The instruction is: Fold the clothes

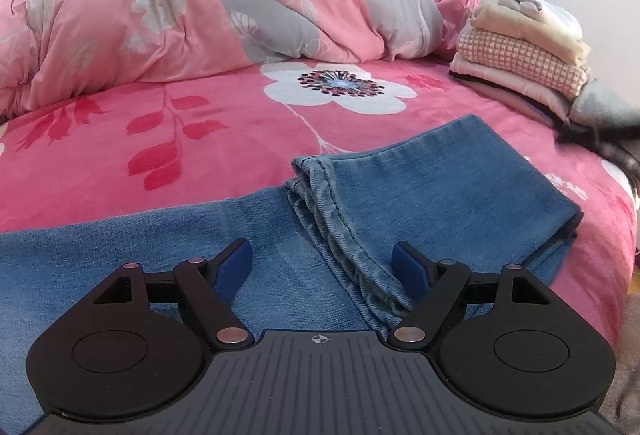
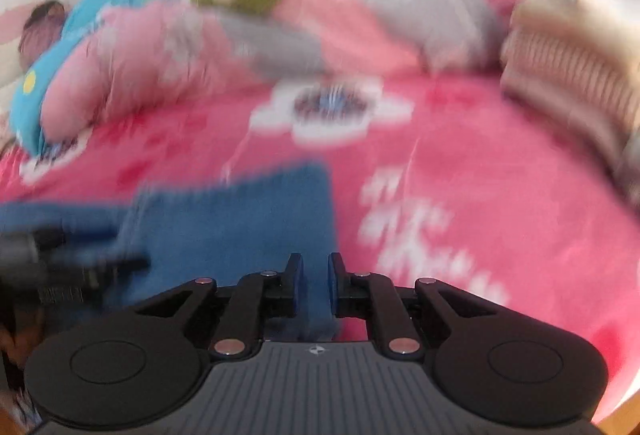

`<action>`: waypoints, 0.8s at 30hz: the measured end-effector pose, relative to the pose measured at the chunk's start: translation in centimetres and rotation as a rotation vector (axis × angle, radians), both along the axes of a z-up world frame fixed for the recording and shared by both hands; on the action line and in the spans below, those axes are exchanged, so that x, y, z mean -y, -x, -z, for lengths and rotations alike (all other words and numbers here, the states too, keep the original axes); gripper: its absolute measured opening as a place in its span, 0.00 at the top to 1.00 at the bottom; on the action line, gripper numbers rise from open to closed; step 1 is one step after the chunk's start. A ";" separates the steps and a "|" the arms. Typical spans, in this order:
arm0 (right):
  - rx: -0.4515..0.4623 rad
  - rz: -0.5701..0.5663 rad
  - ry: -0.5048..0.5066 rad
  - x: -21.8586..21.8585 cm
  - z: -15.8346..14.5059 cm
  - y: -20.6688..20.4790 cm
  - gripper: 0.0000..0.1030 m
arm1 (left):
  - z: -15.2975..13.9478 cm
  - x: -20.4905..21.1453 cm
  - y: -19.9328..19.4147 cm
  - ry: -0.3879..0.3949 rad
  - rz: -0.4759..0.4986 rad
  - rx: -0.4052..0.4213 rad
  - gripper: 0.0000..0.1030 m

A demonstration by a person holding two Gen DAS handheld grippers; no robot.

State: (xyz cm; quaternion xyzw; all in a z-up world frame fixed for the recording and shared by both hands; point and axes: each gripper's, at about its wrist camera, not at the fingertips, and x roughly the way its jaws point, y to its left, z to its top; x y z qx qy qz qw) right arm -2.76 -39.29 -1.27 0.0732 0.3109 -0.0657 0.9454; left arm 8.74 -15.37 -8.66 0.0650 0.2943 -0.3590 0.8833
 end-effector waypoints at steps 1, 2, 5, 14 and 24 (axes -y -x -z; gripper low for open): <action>0.031 -0.004 0.011 0.1 -0.9 -0.3 0.88 | 0.0 0.0 0.0 0.002 0.000 0.001 0.23; 0.056 -0.009 0.014 0.2 -1.4 -1.1 0.88 | 0.0 0.0 0.1 0.003 0.000 0.002 0.23; -0.008 -0.047 0.000 0.3 0.7 -4.8 0.88 | 0.1 -0.1 0.1 0.015 0.001 0.001 0.23; -0.067 -0.021 0.013 1.3 0.6 -8.6 0.88 | 0.2 -0.6 0.0 0.052 0.004 -0.011 0.23; -0.011 0.030 0.000 0.9 0.4 -8.3 0.85 | 0.2 -1.6 -0.6 0.133 0.010 -0.061 0.23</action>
